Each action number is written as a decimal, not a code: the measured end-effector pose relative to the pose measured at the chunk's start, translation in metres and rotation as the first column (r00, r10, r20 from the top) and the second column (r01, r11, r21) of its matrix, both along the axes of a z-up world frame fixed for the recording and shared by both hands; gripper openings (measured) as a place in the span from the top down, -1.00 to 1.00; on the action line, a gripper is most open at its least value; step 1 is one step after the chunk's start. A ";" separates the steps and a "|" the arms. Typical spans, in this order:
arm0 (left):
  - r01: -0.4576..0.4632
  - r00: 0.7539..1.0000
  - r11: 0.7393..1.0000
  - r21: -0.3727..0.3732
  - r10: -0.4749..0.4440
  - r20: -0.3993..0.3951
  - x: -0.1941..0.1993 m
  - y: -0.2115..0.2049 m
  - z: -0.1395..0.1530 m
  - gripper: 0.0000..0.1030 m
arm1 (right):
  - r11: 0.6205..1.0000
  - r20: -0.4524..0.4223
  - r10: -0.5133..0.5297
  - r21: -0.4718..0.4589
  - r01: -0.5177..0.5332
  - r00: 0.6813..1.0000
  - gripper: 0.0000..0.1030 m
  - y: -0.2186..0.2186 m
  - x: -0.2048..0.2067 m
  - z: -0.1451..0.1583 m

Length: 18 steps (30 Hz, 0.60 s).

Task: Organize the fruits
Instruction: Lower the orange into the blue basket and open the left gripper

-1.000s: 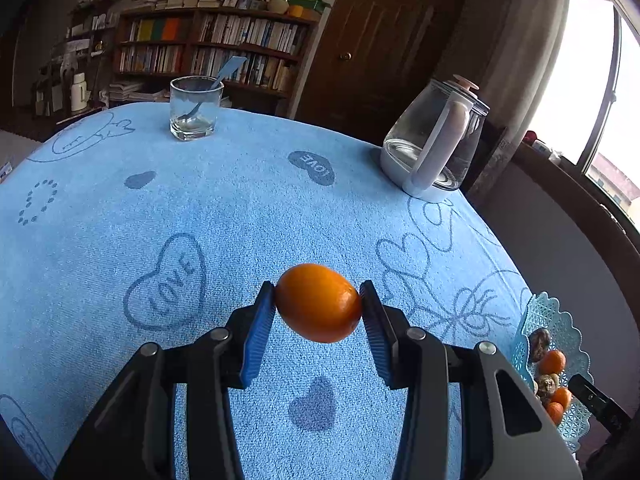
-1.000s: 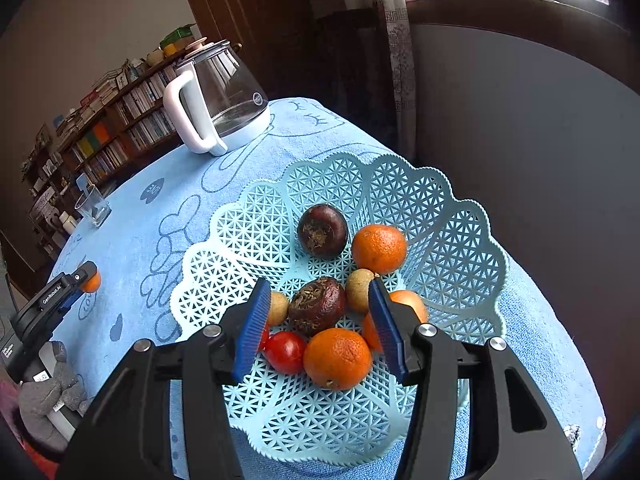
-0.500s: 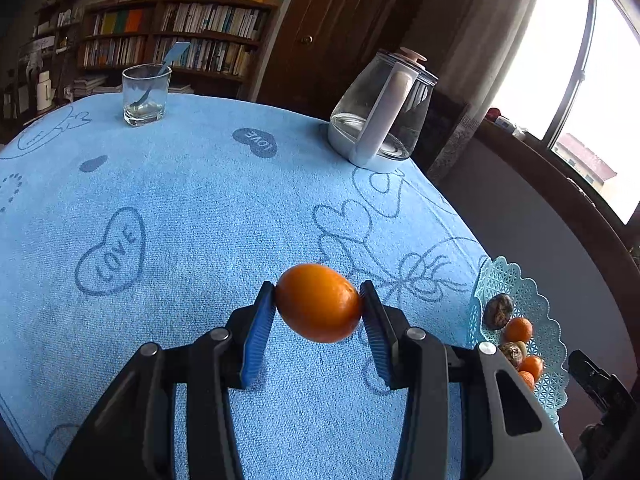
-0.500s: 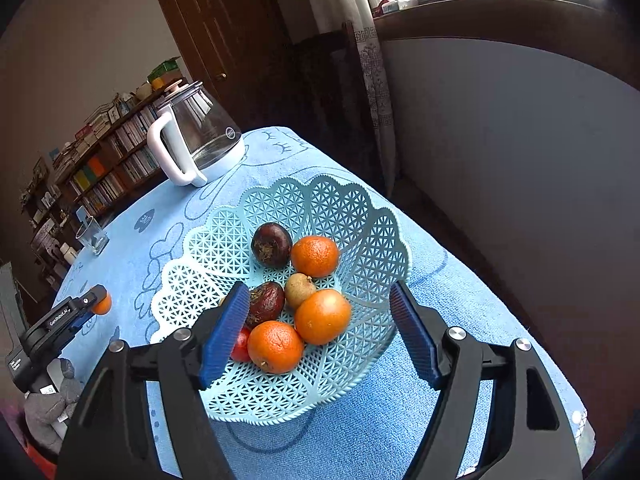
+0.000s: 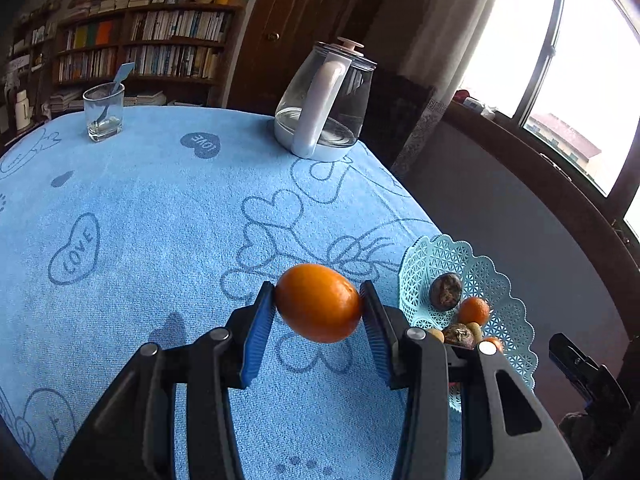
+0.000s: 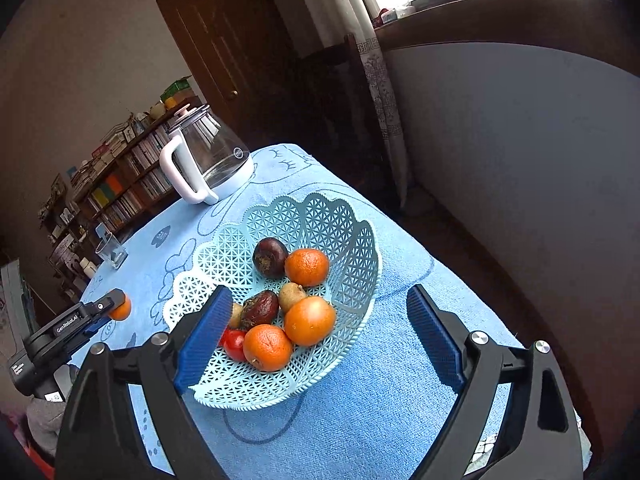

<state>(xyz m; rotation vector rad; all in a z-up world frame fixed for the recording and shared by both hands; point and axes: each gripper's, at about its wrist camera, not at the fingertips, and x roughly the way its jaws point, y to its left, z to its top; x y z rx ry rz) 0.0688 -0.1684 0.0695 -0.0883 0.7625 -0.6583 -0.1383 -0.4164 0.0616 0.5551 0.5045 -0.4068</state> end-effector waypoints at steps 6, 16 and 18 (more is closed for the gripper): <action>0.057 0.998 0.998 0.036 -0.057 0.021 -0.013 -0.041 0.006 0.14 | 1.000 0.009 -0.020 0.003 0.020 1.000 -0.75 -0.008 -0.004 0.000; 0.159 0.987 0.982 0.102 -0.162 0.020 -0.024 -0.103 -0.003 0.14 | 0.998 0.019 -0.061 0.015 0.061 0.998 -0.75 -0.020 -0.012 0.003; 0.169 0.985 0.979 0.116 -0.172 0.020 -0.024 -0.112 -0.005 0.14 | 0.998 0.021 -0.061 0.018 0.061 0.998 -0.75 -0.022 -0.011 0.003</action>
